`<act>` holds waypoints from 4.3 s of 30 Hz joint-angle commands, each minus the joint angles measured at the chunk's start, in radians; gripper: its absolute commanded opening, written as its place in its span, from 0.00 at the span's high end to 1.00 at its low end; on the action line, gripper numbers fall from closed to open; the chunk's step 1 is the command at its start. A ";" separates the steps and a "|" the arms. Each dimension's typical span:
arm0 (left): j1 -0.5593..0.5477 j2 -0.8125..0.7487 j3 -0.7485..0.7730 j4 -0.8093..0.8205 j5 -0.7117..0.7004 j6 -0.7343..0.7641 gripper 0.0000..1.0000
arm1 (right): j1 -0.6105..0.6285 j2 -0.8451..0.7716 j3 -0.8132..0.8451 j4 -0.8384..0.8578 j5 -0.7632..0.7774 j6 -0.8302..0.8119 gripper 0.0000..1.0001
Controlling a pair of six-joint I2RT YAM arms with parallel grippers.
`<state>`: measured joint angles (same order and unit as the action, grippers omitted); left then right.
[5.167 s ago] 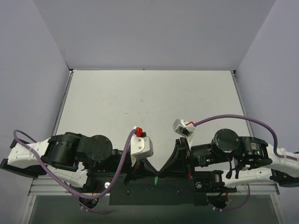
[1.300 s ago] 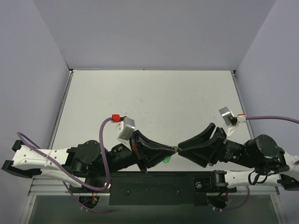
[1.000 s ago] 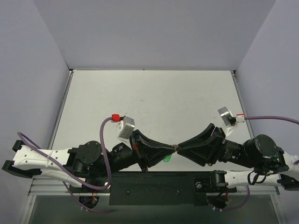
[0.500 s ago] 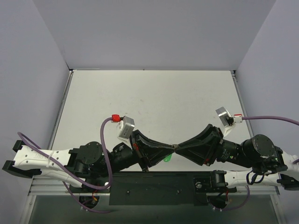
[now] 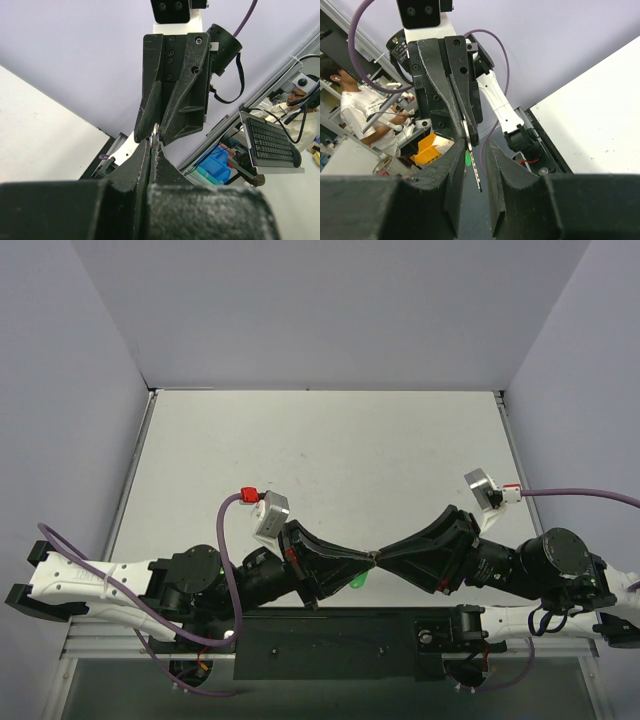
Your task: Remove the keys from the keyring
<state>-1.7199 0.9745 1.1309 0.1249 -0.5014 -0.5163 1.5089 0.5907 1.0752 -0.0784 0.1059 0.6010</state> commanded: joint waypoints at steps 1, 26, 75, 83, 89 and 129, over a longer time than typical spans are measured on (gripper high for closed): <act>-0.001 -0.014 0.009 0.056 0.000 -0.007 1.00 | 0.007 -0.011 0.028 0.049 0.020 -0.017 0.81; -0.001 -0.014 0.030 -0.011 0.004 -0.010 0.82 | 0.007 0.014 0.015 0.054 -0.020 -0.007 1.00; -0.001 -0.085 -0.022 -0.005 0.020 0.030 0.65 | 0.007 0.024 0.043 0.065 -0.043 -0.010 1.00; -0.001 -0.091 -0.031 0.005 0.018 0.033 0.75 | 0.007 0.024 0.037 0.068 -0.040 -0.012 1.00; -0.001 -0.085 -0.029 0.007 0.021 0.030 0.91 | 0.007 0.024 0.037 0.069 -0.040 -0.012 1.00; -0.001 -0.010 0.184 -0.416 0.032 0.070 1.00 | 0.007 0.032 0.063 -0.072 -0.045 0.013 1.00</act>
<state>-1.7199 0.9657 1.2594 -0.2401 -0.4816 -0.4629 1.5135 0.6067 1.1015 -0.1715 0.0704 0.6060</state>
